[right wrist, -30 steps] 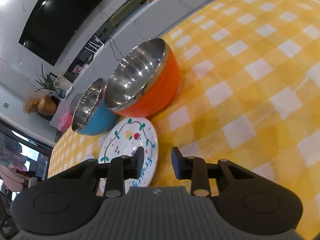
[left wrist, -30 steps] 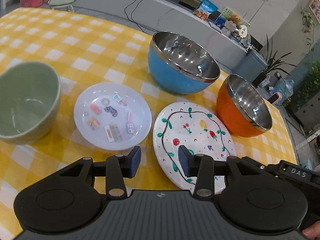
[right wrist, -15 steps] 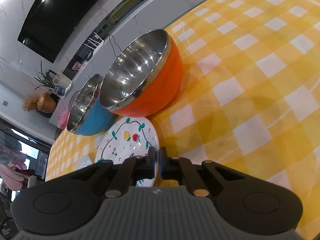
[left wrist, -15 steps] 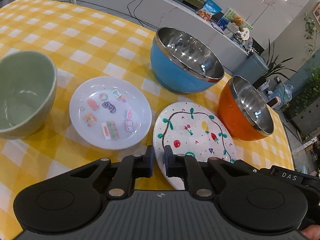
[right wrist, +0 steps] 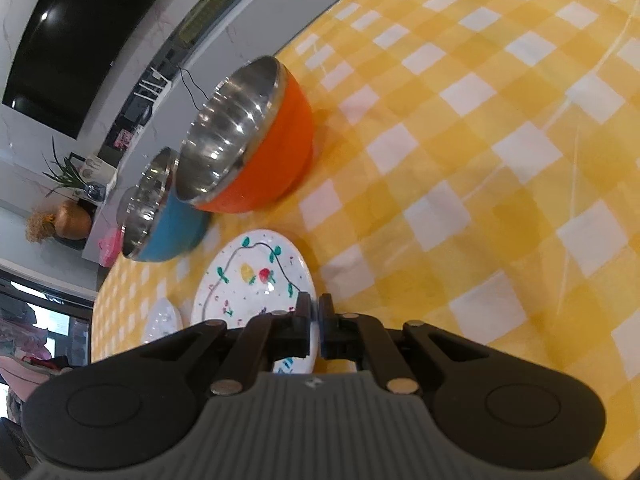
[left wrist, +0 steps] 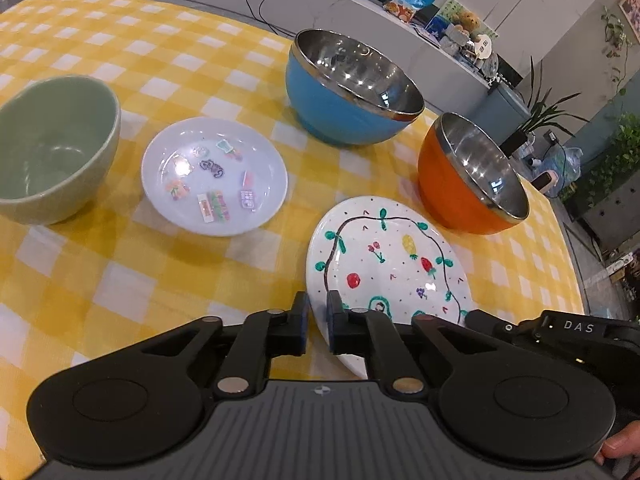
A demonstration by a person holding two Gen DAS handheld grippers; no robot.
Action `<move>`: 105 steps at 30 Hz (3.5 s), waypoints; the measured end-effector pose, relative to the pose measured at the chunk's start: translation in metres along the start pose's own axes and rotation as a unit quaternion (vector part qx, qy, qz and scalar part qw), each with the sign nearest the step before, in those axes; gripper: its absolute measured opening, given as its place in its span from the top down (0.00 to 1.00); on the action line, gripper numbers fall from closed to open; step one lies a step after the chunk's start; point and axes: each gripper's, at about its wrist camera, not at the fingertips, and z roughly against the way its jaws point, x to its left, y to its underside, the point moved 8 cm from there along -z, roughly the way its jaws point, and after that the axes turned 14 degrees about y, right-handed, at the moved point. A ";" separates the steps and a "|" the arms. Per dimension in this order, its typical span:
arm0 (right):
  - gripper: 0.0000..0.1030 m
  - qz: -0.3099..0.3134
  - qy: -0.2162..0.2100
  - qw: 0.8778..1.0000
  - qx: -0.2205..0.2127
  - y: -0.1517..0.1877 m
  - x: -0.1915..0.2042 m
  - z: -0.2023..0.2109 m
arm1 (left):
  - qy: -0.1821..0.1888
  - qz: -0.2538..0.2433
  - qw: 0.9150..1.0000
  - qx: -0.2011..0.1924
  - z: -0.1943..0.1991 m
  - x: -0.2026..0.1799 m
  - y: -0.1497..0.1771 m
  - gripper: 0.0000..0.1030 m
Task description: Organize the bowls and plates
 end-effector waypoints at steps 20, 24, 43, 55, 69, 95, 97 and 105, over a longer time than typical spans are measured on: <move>0.89 0.028 -0.044 0.999 -0.016 -0.017 0.008 -0.015 | 0.030 0.002 0.999 -0.030 -0.015 0.006 -0.016 0.80; 0.94 0.044 -0.028 0.998 -0.025 -0.016 0.009 -0.015 | 0.026 0.003 0.999 -0.029 -0.014 0.008 -0.016 0.89; 0.97 0.033 -0.066 0.997 0.010 0.012 0.017 0.016 | 0.001 -0.005 0.998 -0.063 0.062 -0.005 -0.010 0.90; 0.96 0.082 -0.115 0.989 0.049 0.068 0.046 0.045 | -0.053 0.026 0.996 -0.069 0.141 0.012 0.020 0.90; 0.96 0.198 -0.087 0.975 0.045 0.122 0.071 0.039 | -0.102 0.064 0.991 -0.065 0.154 0.056 0.056 0.89; 0.95 0.361 0.003 0.930 -0.064 0.146 0.090 0.031 | -0.154 -0.004 0.987 -0.050 0.133 0.060 0.074 0.89; 0.95 0.376 0.010 0.924 -0.076 0.148 0.091 0.031 | -0.157 -0.010 0.986 -0.051 0.133 0.059 0.074 0.89; 0.97 0.409 0.030 0.906 -0.103 0.153 0.095 0.030 | -0.168 -0.030 0.984 -0.050 0.131 0.056 0.074 0.89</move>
